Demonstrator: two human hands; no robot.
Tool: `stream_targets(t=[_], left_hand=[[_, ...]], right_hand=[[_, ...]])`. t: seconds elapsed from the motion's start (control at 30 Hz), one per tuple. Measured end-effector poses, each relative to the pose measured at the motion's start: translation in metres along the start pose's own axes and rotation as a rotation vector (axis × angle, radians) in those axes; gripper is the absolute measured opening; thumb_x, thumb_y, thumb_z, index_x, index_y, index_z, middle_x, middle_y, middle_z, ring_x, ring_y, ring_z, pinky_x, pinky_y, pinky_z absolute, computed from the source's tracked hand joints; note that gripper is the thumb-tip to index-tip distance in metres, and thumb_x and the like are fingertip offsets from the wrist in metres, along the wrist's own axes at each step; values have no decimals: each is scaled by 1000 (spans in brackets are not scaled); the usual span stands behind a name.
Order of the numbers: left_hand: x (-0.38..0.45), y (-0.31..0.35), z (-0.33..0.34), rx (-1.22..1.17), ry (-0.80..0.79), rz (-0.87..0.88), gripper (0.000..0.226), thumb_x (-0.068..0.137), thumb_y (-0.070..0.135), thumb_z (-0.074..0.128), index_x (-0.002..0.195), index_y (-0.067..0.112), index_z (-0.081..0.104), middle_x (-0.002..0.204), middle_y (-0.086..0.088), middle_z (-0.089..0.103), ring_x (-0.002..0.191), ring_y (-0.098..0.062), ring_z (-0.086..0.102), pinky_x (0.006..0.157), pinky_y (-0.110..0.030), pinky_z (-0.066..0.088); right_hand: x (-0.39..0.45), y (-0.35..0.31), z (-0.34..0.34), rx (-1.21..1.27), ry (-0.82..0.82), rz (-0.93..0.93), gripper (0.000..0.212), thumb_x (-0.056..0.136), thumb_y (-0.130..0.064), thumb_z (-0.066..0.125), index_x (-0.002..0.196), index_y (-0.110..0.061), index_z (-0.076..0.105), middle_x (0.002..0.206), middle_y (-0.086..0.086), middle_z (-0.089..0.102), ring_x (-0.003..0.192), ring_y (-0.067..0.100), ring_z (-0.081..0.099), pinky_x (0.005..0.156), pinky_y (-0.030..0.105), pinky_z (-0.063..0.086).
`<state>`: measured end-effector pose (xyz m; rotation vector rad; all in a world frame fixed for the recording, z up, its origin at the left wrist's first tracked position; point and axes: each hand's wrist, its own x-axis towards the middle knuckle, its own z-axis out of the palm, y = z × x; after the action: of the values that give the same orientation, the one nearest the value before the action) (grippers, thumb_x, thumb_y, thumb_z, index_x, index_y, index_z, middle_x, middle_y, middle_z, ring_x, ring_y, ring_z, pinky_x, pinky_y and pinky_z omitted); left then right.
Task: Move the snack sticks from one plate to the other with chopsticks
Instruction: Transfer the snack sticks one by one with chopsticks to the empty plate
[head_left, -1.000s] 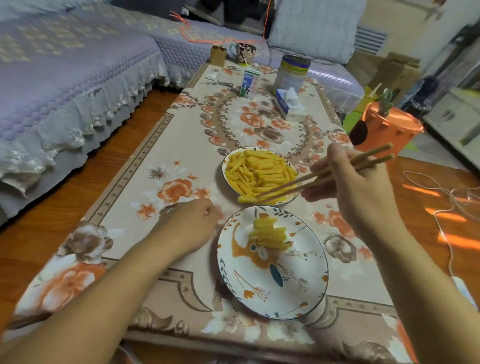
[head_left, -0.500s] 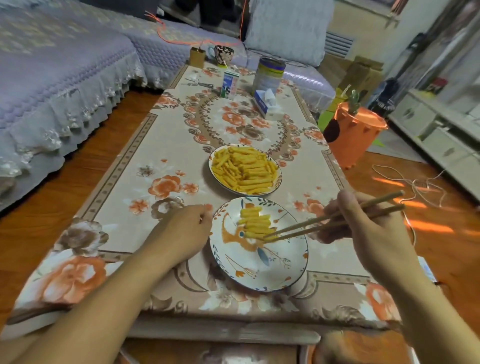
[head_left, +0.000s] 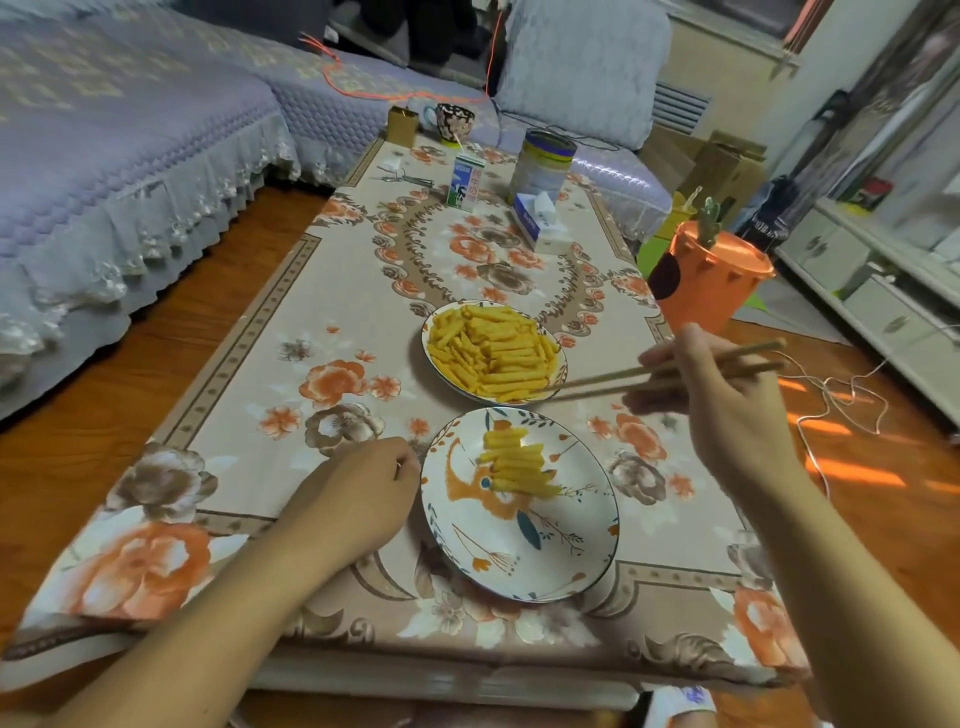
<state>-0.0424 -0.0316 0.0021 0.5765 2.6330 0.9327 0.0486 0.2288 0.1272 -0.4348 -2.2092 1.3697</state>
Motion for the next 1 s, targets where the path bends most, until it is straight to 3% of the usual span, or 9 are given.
stream_targets(t=[0.17, 0.4, 0.7, 0.87, 1.0], left_hand=[[5, 0, 4, -17, 6, -1, 29, 102, 33, 40, 77, 28, 56, 68, 2, 62, 59, -18, 55, 51, -30, 35], [6, -1, -1, -23, 7, 7, 26, 103, 34, 41, 84, 31, 58, 75, 5, 63, 66, -13, 56, 54, -31, 35], [9, 0, 0, 5, -2, 21, 24, 102, 41, 43, 91, 31, 61, 79, 7, 64, 70, -13, 57, 54, -31, 35], [14, 11, -3, 21, 65, -20, 36, 103, 52, 35, 95, 29, 60, 77, 5, 60, 77, -21, 61, 56, -31, 37], [19, 18, -6, -50, 78, -29, 40, 104, 51, 36, 88, 23, 60, 82, 1, 64, 82, -24, 63, 70, -35, 49]], right_hand=[[29, 19, 33, -101, -91, -95, 33, 108, -23, 48, 95, -1, 70, 82, 18, 71, 73, 32, 73, 71, 52, 62], [40, 20, 49, -190, -149, -123, 33, 108, -24, 47, 101, 0, 70, 86, 18, 71, 71, 22, 72, 71, 39, 62], [31, -4, 21, -135, -51, -149, 41, 109, -26, 42, 90, 1, 66, 77, 25, 68, 65, 33, 72, 64, 49, 62], [-2, -50, -13, -105, -36, -114, 44, 109, -32, 41, 85, -3, 64, 73, 22, 66, 59, 28, 72, 55, 34, 62], [-27, -74, -9, -244, -146, -23, 47, 106, -37, 42, 83, -3, 65, 69, 15, 70, 56, 25, 72, 53, 31, 61]])
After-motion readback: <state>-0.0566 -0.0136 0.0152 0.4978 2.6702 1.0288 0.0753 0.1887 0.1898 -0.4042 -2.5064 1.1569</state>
